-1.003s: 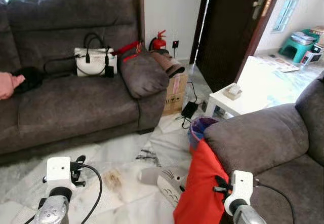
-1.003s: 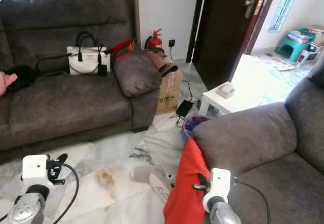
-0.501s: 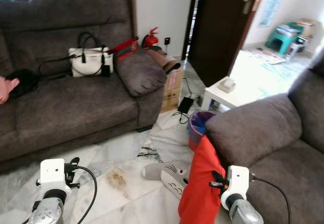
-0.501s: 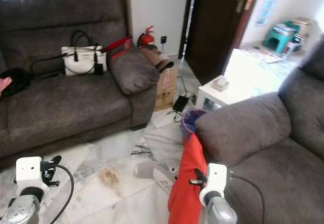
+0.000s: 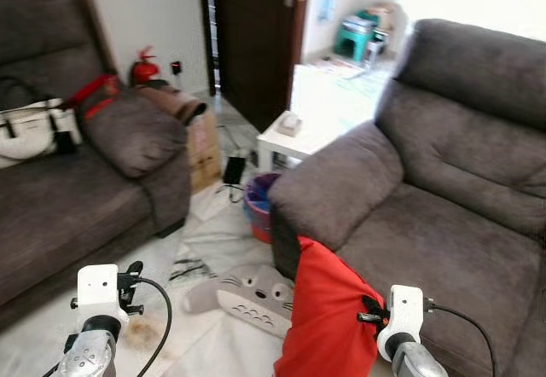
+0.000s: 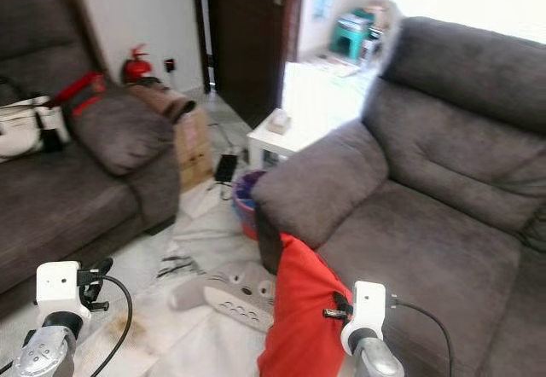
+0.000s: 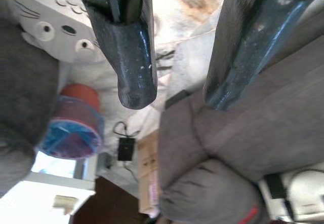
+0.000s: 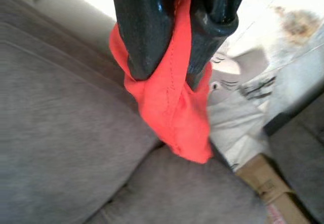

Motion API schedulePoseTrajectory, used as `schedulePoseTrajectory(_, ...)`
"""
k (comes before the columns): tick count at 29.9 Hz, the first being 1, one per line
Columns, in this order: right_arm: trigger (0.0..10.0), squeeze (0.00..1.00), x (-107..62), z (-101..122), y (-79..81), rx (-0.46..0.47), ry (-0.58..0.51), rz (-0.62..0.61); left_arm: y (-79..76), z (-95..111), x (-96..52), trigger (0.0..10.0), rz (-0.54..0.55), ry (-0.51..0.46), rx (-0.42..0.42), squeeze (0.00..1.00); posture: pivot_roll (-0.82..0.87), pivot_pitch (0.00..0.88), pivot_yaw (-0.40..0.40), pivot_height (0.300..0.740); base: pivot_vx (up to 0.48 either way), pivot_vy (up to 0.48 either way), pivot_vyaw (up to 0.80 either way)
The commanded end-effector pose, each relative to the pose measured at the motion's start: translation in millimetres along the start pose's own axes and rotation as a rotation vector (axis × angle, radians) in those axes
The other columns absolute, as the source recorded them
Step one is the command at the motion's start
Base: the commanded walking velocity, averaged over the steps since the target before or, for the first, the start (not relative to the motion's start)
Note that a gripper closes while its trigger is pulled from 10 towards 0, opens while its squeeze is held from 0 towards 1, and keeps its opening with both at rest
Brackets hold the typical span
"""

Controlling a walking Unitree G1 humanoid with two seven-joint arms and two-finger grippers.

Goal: Move the pillow to the sofa from floor

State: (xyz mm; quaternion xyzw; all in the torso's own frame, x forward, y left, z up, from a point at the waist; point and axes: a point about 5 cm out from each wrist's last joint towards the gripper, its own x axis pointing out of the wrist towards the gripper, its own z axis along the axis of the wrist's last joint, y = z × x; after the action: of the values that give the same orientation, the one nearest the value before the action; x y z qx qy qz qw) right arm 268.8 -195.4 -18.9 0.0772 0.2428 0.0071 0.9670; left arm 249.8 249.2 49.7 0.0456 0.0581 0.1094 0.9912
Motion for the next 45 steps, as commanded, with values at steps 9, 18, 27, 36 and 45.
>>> schedulePoseTrajectory(9, 10.0, 0.0, 5.5, 27.5, -5.3, -0.026, -0.105, -0.021, -0.7, 1.5, 0.7, 10.0, -0.014, -0.011, 0.03, 0.0, 0.15, 0.0, -0.033, 0.74, 0.0, 0.0, -0.8)
schedulePoseTrajectory(18, 10.0, 0.0, 6.1, 28.6, -5.1, -0.033, -0.103, -0.024, -1.7, 2.2, 1.3, 10.0, -0.017, -0.015, 0.059, 0.0, 0.15, 0.0, -0.033, 0.74, 0.0, -0.16, -0.8)
schedulePoseTrajectory(27, 10.0, 0.0, 5.1, 30.5, -11.2, -0.048, -0.111, -0.072, -1.7, 1.6, 1.6, 10.0, -0.016, -0.014, 0.054, 0.0, 0.15, 0.0, -0.034, 0.74, 0.0, -0.086, -0.8)
schedulePoseTrajectory(36, 10.0, 0.0, 3.4, 39.6, -26.5, -0.068, -0.14, -0.191, -3.5, 1.7, 2.7, 10.0, -0.027, -0.017, 0.057, 0.0, 0.15, 0.0, -0.033, 0.74, 0.0, 0.0, -0.8)
schedulePoseTrajectory(45, 10.0, 0.0, 5.5, 40.5, -18.9, -0.064, -0.152, -0.157, -3.6, 2.0, 3.9, 10.0, -0.034, -0.018, 0.061, 0.0, 0.15, 0.0, -0.03, 0.74, 0.0, 0.0, -0.6)
